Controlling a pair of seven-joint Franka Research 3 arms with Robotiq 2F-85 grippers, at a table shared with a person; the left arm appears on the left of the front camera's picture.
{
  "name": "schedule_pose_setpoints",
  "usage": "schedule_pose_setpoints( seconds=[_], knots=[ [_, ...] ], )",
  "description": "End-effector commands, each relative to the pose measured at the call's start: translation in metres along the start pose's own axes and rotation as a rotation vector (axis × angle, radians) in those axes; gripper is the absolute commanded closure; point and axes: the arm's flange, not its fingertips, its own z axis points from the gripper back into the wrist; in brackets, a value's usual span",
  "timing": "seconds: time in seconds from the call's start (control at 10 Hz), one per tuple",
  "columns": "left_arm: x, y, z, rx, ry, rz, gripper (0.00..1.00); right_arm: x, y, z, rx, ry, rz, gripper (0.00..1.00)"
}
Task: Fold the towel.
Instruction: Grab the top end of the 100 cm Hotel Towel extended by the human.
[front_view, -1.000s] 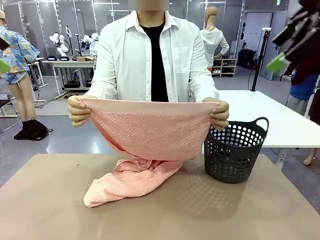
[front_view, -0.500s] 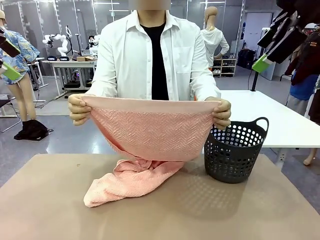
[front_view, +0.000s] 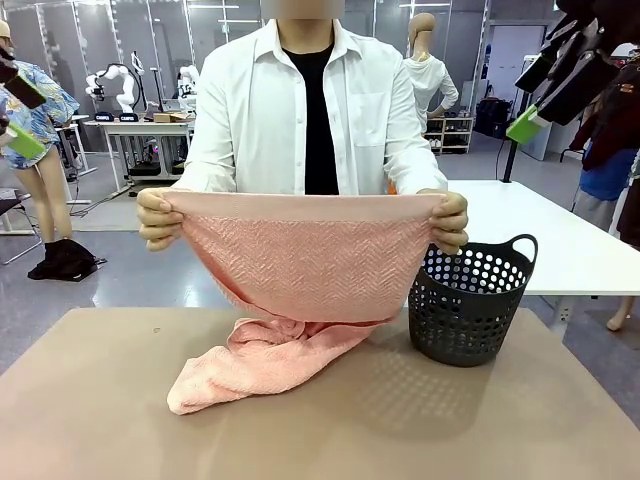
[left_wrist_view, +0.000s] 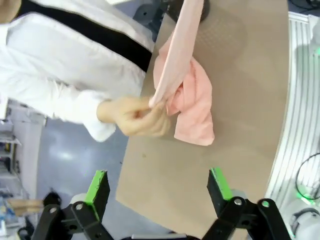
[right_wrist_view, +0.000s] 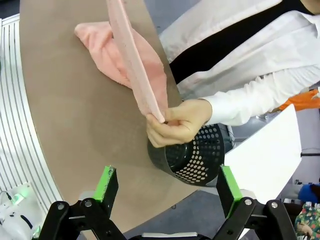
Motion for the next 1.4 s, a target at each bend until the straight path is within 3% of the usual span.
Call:
schedule_pose_setpoints(
  seconds=[0.0, 0.5, 1.1, 1.3],
  knots=[
    [0.043, 0.007, -0.006, 0.004, 0.024, -0.121, 0.0, 0.035, -0.005, -0.016, 0.018, 0.044, 0.091, 0.0],
    [0.102, 0.015, -0.078, -0.136, 0.14, -0.226, 0.0, 0.082, -0.008, -0.08, 0.119, 0.152, 0.214, 0.0],
    [0.129, 0.018, -0.154, -0.192, 0.294, -0.267, 0.0, 0.094, -0.001, -0.126, 0.176, 0.267, 0.201, 0.0],
    [0.13, 0.015, -0.169, -0.218, 0.305, -0.264, 0.0, 0.095, -0.001, -0.141, 0.194, 0.285, 0.192, 0.0]
  ],
)
